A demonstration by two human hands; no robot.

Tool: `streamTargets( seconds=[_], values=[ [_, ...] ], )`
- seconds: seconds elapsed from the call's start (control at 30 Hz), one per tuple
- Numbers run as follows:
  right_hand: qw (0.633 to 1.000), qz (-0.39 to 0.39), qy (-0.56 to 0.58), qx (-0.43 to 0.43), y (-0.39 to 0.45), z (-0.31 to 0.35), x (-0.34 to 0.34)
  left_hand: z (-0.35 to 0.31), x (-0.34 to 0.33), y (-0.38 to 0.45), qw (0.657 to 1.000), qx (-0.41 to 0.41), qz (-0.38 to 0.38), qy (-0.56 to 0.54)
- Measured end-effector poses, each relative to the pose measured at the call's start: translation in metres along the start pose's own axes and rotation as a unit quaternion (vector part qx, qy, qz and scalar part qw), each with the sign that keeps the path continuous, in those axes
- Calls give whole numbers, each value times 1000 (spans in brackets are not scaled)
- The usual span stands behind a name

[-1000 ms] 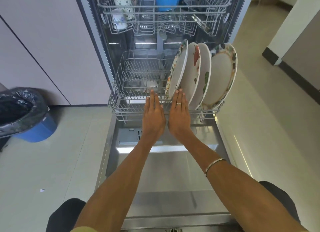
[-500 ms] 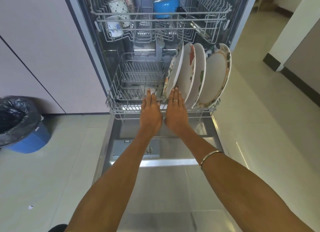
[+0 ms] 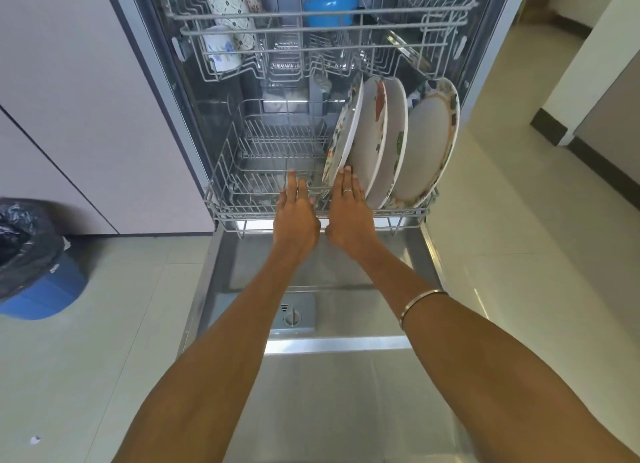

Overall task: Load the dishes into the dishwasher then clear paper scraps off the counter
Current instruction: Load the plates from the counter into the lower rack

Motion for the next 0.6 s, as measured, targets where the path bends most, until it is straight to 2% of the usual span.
streamTargets(
  seconds=[0.6],
  values=[
    [996,-53,-68,21,100,-21,-35,9,-24,82,999,-3,-17,28]
  ],
)
Point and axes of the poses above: each hand's wrist, its own y-axis towards the middle knuckle, its own x-axis out of the back of the hand, z = x × y, the point moved 1 cm from there along y, towards the middle knuckle, and after that the axes turned 1 degree about z, right-handed, at the moved point
